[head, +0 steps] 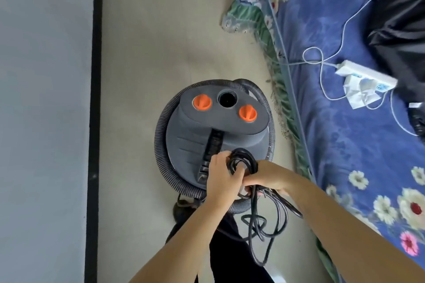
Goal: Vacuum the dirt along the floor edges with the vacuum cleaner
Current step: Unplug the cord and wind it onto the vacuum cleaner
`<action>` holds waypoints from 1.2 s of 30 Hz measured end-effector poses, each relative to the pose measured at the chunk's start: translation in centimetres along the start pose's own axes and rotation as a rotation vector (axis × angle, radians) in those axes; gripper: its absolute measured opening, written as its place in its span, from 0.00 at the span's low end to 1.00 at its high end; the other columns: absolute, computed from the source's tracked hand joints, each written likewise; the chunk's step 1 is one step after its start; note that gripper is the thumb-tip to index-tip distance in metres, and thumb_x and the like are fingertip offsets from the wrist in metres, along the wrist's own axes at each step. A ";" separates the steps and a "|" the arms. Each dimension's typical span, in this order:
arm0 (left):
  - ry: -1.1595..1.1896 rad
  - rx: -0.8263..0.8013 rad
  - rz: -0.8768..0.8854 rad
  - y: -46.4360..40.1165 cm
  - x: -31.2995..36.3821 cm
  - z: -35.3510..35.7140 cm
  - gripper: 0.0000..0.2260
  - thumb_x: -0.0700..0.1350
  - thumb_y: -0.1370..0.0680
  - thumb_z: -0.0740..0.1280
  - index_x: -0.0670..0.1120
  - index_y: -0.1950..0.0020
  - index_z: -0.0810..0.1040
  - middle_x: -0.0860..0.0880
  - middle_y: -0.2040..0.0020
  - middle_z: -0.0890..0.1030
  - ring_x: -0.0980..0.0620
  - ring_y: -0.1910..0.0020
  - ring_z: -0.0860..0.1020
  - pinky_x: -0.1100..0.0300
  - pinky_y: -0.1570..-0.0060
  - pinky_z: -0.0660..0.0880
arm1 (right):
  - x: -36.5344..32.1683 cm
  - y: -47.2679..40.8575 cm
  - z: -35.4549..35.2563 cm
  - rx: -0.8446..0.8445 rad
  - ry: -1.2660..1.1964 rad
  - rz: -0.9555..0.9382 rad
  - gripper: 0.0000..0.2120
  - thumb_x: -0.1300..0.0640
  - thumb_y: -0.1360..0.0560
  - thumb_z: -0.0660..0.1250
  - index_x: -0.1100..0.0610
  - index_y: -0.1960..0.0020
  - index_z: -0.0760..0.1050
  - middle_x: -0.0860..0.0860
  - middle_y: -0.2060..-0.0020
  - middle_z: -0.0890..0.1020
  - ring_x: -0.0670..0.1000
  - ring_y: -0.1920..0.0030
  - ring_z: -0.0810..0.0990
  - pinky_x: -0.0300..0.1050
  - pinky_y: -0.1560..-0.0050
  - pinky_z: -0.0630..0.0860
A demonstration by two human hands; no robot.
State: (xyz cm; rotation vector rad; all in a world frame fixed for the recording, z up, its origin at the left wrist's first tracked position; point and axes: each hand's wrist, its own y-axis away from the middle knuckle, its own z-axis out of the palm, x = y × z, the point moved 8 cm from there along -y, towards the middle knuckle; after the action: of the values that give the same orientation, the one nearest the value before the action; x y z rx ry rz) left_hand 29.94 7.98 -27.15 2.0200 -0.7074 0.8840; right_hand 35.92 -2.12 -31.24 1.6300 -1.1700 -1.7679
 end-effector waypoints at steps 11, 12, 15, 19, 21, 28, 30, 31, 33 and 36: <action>-0.339 -0.364 0.094 -11.2 -5.8 -3.9 0.08 0.38 0.22 0.64 0.42 0.46 0.80 0.49 0.51 0.82 0.50 0.52 0.79 0.67 0.56 0.70 | -2.1 -7.6 -2.0 -0.002 0.379 0.180 0.12 0.51 0.32 0.75 0.61 0.65 0.83 0.54 0.67 0.82 0.49 0.68 0.76 0.43 0.59 0.74; -0.404 -0.429 0.141 -11.7 -5.9 -3.3 0.05 0.38 0.23 0.65 0.41 0.49 0.79 0.49 0.54 0.80 0.49 0.54 0.78 0.69 0.60 0.69 | -2.2 -7.9 -1.8 -0.013 0.368 0.178 0.11 0.53 0.32 0.75 0.60 0.66 0.83 0.54 0.66 0.84 0.49 0.68 0.77 0.43 0.57 0.76; -0.551 -0.552 0.229 -12.3 -6.5 -2.8 0.04 0.43 0.24 0.67 0.46 0.50 0.76 0.52 0.56 0.78 0.50 0.56 0.76 0.69 0.61 0.69 | -2.6 -8.5 -1.0 0.007 0.362 0.185 0.10 0.55 0.32 0.75 0.63 0.65 0.82 0.54 0.67 0.84 0.49 0.68 0.78 0.43 0.58 0.78; -0.630 -0.567 0.218 -12.3 -7.0 -3.0 0.14 0.51 0.24 0.67 0.51 0.40 0.74 0.53 0.47 0.81 0.50 0.48 0.79 0.56 0.53 0.72 | -3.7 -8.7 0.3 0.111 0.380 0.114 0.15 0.58 0.34 0.76 0.56 0.72 0.72 0.46 0.84 0.72 0.42 0.82 0.69 0.33 0.78 0.66; -0.681 -0.571 0.272 -12.3 -6.5 -2.8 0.15 0.54 0.25 0.66 0.51 0.41 0.73 0.53 0.46 0.80 0.50 0.48 0.79 0.55 0.53 0.74 | -4.2 -8.5 0.7 0.083 0.363 0.051 0.13 0.59 0.33 0.75 0.54 0.72 0.74 0.46 0.80 0.75 0.42 0.78 0.72 0.37 0.71 0.69; -0.594 -0.509 0.248 -11.6 -6.7 -3.9 0.16 0.53 0.26 0.69 0.49 0.42 0.73 0.53 0.48 0.75 0.51 0.52 0.76 0.52 0.53 0.75 | -5.3 -6.3 -0.1 0.323 0.612 -0.041 0.21 0.47 0.28 0.69 0.56 0.39 0.71 0.53 0.45 0.79 0.56 0.44 0.77 0.49 0.45 0.74; -0.575 -0.412 0.277 -11.2 -6.7 -4.3 0.16 0.52 0.25 0.69 0.48 0.41 0.73 0.54 0.48 0.70 0.55 0.56 0.73 0.56 0.58 0.73 | -4.0 -4.7 -0.4 0.447 0.743 0.017 0.26 0.42 0.25 0.65 0.55 0.33 0.67 0.52 0.38 0.75 0.56 0.36 0.72 0.52 0.37 0.68; -0.584 -0.374 0.298 -11.0 -6.7 -4.3 0.16 0.51 0.25 0.69 0.47 0.40 0.74 0.53 0.47 0.70 0.55 0.56 0.71 0.58 0.60 0.71 | -3.3 -4.2 -0.3 0.468 0.751 0.036 0.28 0.41 0.23 0.62 0.54 0.29 0.65 0.51 0.35 0.73 0.55 0.33 0.69 0.52 0.34 0.64; -0.574 -0.321 0.314 -10.7 -6.7 -4.2 0.15 0.48 0.25 0.69 0.45 0.40 0.73 0.52 0.44 0.71 0.55 0.52 0.72 0.61 0.60 0.68 | -2.6 -4.3 0.5 0.466 0.617 0.007 0.26 0.46 0.21 0.61 0.57 0.27 0.63 0.53 0.34 0.71 0.56 0.32 0.67 0.49 0.32 0.62; -0.472 -0.251 0.246 -10.5 -7.1 -4.9 0.13 0.44 0.24 0.69 0.42 0.43 0.72 0.50 0.46 0.72 0.53 0.47 0.72 0.61 0.55 0.68 | -4.5 -5.2 1.0 0.495 0.348 -0.118 0.19 0.61 0.22 0.64 0.63 0.32 0.68 0.58 0.38 0.73 0.59 0.37 0.71 0.44 0.36 0.64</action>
State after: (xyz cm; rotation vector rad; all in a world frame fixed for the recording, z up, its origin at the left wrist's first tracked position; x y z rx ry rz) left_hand 31.65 18.75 -35.22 1.9514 -1.2829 0.4165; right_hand 36.87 4.47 -33.02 2.2204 -1.4329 -1.2364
